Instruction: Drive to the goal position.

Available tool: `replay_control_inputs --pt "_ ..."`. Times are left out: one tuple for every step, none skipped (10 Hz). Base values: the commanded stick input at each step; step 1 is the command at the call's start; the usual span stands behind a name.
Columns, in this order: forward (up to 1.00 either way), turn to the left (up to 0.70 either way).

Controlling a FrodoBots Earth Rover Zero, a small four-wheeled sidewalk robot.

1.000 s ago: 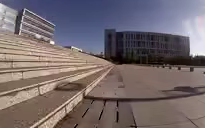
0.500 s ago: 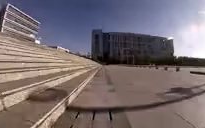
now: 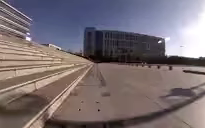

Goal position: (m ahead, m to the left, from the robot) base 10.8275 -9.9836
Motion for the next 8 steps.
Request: replay_control_inputs --pt "0.7 0.0" --pt "0.7 0.0" --pt "0.7 0.0" --pt "0.7 0.0" --pt "0.7 0.0" --pt "0.7 0.0" --pt "0.7 0.0" --pt "0.7 0.0"
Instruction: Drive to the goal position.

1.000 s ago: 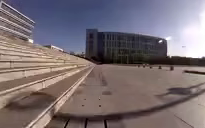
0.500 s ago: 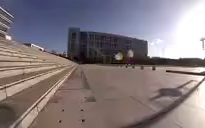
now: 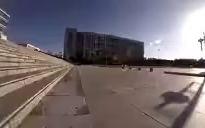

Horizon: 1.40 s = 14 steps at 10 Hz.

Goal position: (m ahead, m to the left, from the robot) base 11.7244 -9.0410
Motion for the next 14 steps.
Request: replay_control_inputs --pt "0.7 0.0" --pt "0.7 0.0" --pt "0.7 0.0" --pt "0.7 0.0" --pt "0.7 0.0" --pt "0.7 0.0" --pt "0.7 0.0" --pt "0.7 0.0" --pt "0.7 0.0" --pt "0.7 0.0" --pt "0.7 0.0" --pt "0.7 0.0" --pt "0.7 0.0" --pt "0.7 0.0"
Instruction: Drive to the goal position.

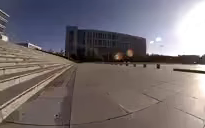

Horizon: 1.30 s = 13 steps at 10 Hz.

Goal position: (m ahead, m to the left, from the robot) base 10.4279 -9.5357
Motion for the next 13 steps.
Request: replay_control_inputs --pt "0.7 0.0" --pt "0.7 0.0" --pt "0.7 0.0" --pt "0.7 0.0" --pt "0.7 0.0" --pt "0.7 0.0" --pt "0.7 0.0" --pt "0.7 0.0" --pt "0.7 0.0" --pt "0.7 0.0" --pt "0.7 0.0" --pt "0.7 0.0" --pt "0.7 0.0"
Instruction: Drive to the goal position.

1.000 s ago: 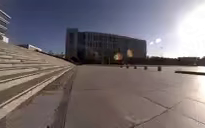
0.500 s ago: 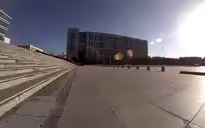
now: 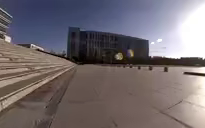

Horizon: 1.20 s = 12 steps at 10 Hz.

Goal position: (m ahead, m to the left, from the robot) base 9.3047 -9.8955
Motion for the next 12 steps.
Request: replay_control_inputs --pt "0.7 0.0" --pt "0.7 0.0" --pt "0.7 0.0" --pt "0.7 0.0" --pt "0.7 0.0" --pt "0.7 0.0" --pt "0.7 0.0" --pt "0.7 0.0" --pt "0.7 0.0" --pt "0.7 0.0" --pt "0.7 0.0" --pt "0.7 0.0"
